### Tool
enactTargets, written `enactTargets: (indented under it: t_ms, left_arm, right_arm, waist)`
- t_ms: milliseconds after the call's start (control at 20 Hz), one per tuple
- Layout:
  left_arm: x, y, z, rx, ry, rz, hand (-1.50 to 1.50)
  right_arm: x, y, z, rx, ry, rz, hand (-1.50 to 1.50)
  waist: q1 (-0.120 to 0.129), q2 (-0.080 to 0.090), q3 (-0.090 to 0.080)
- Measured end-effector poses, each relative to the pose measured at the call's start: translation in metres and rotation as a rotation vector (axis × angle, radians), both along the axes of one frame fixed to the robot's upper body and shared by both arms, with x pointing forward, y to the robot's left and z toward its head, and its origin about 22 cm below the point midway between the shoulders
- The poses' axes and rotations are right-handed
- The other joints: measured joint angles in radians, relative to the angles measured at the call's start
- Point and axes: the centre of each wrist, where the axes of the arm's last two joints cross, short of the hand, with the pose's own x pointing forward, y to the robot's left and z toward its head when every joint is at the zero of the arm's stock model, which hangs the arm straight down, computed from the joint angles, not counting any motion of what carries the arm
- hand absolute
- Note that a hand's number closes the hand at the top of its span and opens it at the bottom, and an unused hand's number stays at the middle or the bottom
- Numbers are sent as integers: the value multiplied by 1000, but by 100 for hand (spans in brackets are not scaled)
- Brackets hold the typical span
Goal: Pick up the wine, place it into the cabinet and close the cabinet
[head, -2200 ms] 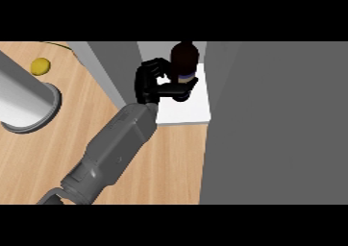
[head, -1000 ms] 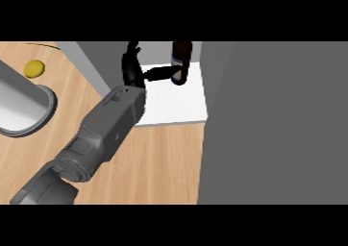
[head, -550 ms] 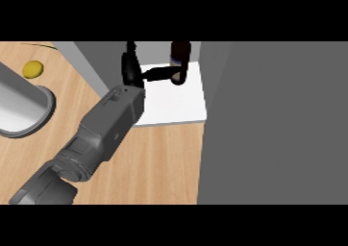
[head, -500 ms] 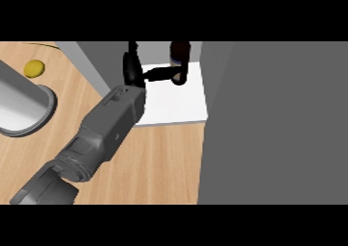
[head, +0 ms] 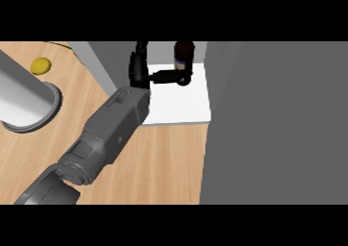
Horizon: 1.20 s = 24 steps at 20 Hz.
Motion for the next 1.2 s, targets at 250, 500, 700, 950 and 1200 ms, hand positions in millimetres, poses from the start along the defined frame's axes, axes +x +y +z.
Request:
enactTargets:
  t_ms: [250,500,700,950,1200]
  left_arm:
    - [-4,-7,0,-55,-56,-46,-150]
    - [-9,-11,2,-100,-76,-92,-150]
    - [-20,-15,-2,-123,-98,-120,-150]
    - [-39,-11,-6,-155,-105,-149,-150]
    - [-69,-17,-8,-198,-101,-199,-150]
  right_arm:
    - [-2,2,0,14,15,-4,-150]
    - [-4,0,-2,14,21,-18,-150]
    - [-5,-2,-3,12,22,-28,-150]
    - [-4,1,-3,24,22,-33,-150]
    - [-5,2,-2,26,26,-32,-150]
  waist:
    - [18,-8,0]
    - [33,-15,0]
    - [45,-20,0]
    - [58,-23,0]
    - [60,-26,0]
